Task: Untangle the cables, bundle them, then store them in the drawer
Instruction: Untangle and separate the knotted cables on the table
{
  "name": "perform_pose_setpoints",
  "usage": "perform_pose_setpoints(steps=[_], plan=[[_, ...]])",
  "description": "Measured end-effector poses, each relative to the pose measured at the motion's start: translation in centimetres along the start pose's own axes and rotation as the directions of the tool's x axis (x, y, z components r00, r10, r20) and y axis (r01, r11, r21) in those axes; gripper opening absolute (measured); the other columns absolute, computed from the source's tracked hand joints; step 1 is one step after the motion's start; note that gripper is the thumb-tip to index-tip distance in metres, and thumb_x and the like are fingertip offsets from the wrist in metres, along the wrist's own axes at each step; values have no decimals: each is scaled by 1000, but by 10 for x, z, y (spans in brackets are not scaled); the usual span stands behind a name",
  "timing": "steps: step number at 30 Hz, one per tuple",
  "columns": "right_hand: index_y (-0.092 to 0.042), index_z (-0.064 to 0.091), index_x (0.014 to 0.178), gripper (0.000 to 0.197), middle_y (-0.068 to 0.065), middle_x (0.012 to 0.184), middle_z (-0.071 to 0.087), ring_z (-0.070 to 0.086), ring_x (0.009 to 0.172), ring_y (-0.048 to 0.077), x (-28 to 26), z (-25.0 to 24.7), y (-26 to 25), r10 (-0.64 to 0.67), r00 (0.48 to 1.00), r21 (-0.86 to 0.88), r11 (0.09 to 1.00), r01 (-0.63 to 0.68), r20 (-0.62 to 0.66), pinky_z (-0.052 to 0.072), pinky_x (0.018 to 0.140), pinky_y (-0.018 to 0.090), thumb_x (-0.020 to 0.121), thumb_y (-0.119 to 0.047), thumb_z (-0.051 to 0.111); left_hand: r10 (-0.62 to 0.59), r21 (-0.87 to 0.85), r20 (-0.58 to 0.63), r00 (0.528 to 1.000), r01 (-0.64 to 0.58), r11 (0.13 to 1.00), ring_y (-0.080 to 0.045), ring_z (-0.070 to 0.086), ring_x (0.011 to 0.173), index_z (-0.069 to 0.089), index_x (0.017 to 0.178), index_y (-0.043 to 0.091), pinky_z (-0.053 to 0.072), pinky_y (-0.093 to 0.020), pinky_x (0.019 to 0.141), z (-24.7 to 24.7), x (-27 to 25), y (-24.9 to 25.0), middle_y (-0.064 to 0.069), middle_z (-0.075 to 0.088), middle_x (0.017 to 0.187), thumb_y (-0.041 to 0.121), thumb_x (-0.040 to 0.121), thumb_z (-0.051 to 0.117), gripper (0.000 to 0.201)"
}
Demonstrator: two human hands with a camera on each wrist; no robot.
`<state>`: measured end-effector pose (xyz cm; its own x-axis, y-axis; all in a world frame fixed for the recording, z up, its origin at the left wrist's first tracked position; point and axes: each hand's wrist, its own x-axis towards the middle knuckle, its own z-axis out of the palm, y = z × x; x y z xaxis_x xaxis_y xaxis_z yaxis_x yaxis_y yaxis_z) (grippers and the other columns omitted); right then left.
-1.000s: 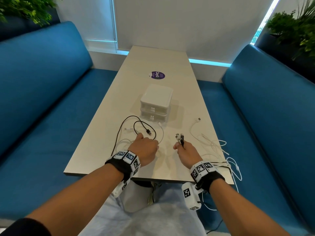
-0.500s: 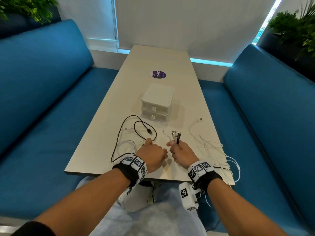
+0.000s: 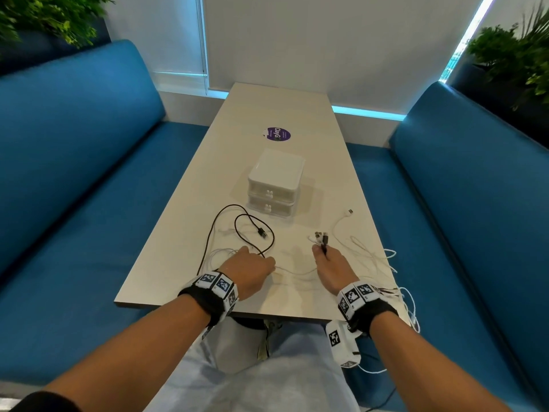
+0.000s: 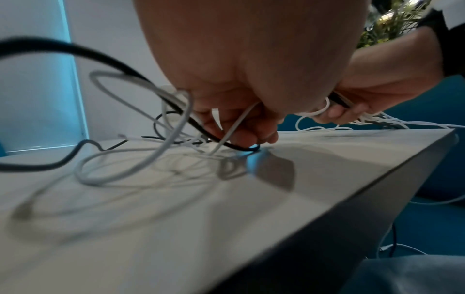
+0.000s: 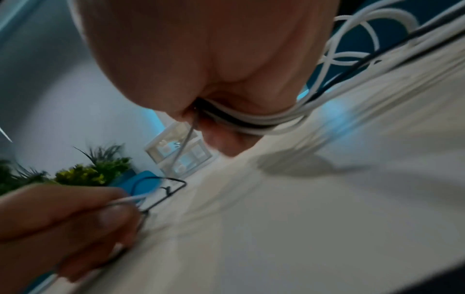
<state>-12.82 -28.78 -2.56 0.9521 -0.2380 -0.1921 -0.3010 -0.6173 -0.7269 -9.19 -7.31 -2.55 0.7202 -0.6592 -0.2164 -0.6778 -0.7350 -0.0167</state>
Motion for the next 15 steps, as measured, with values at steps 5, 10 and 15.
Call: perform_pose_setpoints(steps=[5,10,15], plan=[[-9,60,75,46,8,73,70,70,76,29,-4,10,-24,-58,997,348,937,36,54,59,79,40,106,-37,38,92,103,4,996,-92,990,-29,59,77,52,115,13,31,-40,101,2,11,23,-6,68,86,4,88,45,29],[-18,42,73,36,-4,57,43,38,47,14,-9,5,-35,-86,972,426,905,-16,220,35,53,29,105,-34,41,109,133,36,993,-113,985,-29,63,81,53,114,11,33,-42,105,-1,14,30,-7,69,89,5,91,45,25],[-11,61,102,40,11,97,65,58,84,26,-10,16,-15,-93,937,-354,910,217,337,40,73,34,105,-41,35,160,116,23,987,-162,980,-32,62,81,54,116,10,40,-45,99,1,13,20,-7,69,91,11,98,45,20]])
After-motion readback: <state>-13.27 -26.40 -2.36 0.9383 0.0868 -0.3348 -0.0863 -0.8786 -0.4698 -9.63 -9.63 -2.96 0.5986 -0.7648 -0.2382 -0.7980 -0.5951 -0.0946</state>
